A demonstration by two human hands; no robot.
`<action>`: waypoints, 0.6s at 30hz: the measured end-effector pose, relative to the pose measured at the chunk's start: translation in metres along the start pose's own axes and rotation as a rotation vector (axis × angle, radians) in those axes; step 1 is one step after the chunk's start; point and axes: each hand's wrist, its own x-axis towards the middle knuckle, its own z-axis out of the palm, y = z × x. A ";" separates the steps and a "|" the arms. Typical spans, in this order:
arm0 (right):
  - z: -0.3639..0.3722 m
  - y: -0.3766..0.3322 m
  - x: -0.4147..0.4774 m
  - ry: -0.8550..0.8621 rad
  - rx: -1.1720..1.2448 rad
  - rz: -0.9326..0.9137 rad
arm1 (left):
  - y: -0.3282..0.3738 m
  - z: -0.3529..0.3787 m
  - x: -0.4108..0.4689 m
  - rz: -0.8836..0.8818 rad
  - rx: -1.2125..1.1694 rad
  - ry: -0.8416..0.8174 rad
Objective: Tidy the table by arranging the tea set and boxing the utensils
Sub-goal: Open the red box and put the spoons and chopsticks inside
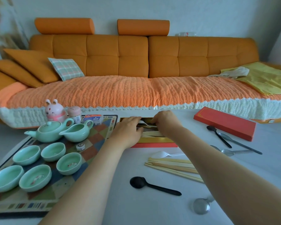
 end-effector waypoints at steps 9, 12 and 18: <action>-0.008 0.003 -0.004 -0.116 0.136 0.025 | -0.001 0.001 0.002 0.014 0.064 -0.063; -0.012 0.005 -0.016 -0.178 0.162 0.000 | 0.001 0.001 0.001 0.034 0.038 -0.038; -0.033 0.003 -0.044 0.031 0.318 -0.122 | 0.020 -0.006 -0.013 0.178 0.011 0.169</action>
